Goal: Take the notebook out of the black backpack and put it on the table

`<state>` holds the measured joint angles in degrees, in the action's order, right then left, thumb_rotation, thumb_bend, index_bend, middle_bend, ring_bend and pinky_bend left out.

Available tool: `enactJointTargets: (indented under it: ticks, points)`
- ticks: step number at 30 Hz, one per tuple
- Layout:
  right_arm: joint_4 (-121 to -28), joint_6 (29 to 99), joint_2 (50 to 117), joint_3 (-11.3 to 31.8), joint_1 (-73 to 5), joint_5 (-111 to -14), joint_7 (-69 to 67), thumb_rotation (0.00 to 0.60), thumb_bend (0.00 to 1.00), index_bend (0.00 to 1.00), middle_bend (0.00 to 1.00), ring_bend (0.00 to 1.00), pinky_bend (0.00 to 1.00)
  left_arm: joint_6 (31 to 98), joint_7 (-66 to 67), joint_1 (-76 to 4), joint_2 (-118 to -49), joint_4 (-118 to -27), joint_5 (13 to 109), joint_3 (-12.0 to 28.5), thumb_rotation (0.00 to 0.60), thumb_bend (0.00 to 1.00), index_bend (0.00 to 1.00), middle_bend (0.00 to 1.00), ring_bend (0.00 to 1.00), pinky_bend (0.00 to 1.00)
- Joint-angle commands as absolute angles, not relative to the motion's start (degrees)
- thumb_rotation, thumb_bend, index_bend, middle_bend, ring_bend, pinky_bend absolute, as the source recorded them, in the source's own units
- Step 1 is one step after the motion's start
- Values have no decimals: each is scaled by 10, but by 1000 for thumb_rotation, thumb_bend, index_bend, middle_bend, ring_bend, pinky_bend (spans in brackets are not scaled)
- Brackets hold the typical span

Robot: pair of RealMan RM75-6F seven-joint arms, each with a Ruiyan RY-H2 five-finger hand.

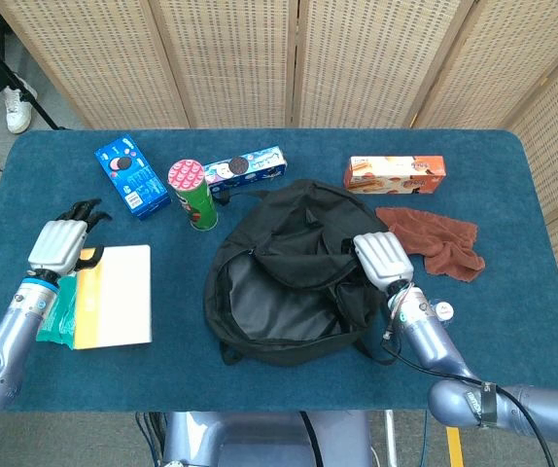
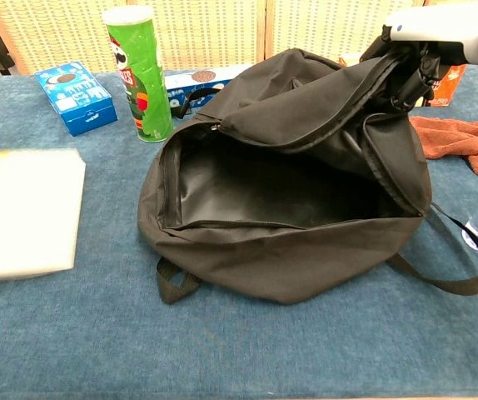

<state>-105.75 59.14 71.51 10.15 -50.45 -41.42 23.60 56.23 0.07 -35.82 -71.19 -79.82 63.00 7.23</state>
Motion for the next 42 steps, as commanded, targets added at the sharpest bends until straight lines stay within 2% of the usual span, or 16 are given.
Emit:
enactJointTargets:
  ticks: [1, 4, 5, 7, 8, 9, 10, 12, 14, 17, 22, 28, 31, 36, 42]
  points:
    - [-1075, 587, 706, 97, -494, -442, 222, 600, 672, 616, 668, 689, 670, 593, -34, -347, -709, -795, 652, 88, 600, 315, 0, 0, 0, 121]
    - [-1090, 587, 699, 94, -486, -468, 213, 600, 664, 616, 667, 689, 670, 623, -65, -335, -707, -791, 674, 97, 600, 309, 0, 0, 0, 105]
    - [-1097, 585, 695, 92, -483, -488, 207, 600, 579, 614, 656, 687, 670, 633, -73, -331, -704, -792, 681, 100, 600, 309, 0, 0, 0, 102]
    - [-1106, 573, 685, 86, -473, -536, 183, 600, 272, 560, 582, 630, 670, 645, -82, -324, -698, -795, 693, 101, 600, 310, 0, 0, 0, 94]
    - [-1110, 566, 678, 82, -468, -562, 165, 600, 100, 496, 502, 551, 666, 651, -86, -321, -694, -797, 698, 101, 600, 309, 0, 0, 0, 90]
    - [-1113, 556, 669, 77, -461, -598, 143, 600, 13, 414, 408, 446, 646, 657, -91, -316, -690, -802, 704, 100, 600, 310, 0, 0, 0, 87]
    - [-1119, 548, 659, 71, -457, -627, 129, 600, 0, 365, 347, 376, 616, 663, -103, -311, -685, -806, 715, 99, 600, 310, 0, 0, 0, 85]
    - [-1121, 535, 640, 60, -450, -687, 105, 600, 0, 250, 188, 194, 465, 676, -131, -303, -679, -805, 742, 94, 600, 312, 0, 0, 0, 84]
    - [-1122, 531, 620, 46, -444, -751, 90, 600, 0, 202, 92, 81, 353, 690, -151, -294, -676, -800, 761, 88, 600, 314, 0, 0, 0, 84]
    - [-1124, 541, 596, 30, -434, -828, 74, 600, 0, 163, 10, 3, 266, 703, -160, -283, -672, -800, 773, 84, 600, 316, 0, 0, 0, 85]
    - [-1111, 596, 542, -3, -403, -956, 87, 600, 0, 147, 0, 0, 246, 733, -160, -263, -669, -803, 782, 83, 600, 329, 0, 0, 0, 83]
    - [-1051, 687, 508, -1, -359, -1009, 96, 600, 0, 147, 0, 0, 246, 776, -132, -229, -676, -811, 786, 75, 600, 373, 0, 0, 0, 59]
    - [-1010, 733, 506, 10, -330, -992, 94, 600, 0, 147, 0, 0, 244, 801, -135, -205, -676, -825, 791, 66, 600, 382, 0, 0, 0, 58]
    - [-962, 821, 535, 37, -256, -897, 91, 600, 0, 147, 0, 0, 158, 836, -121, -158, -663, -875, 781, 52, 600, 392, 0, 0, 0, 47]
    - [-941, 870, 577, 32, -183, -836, 27, 600, 0, 145, 0, 0, 76, 834, -62, -122, -623, -950, 772, 20, 600, 386, 0, 0, 0, 39]
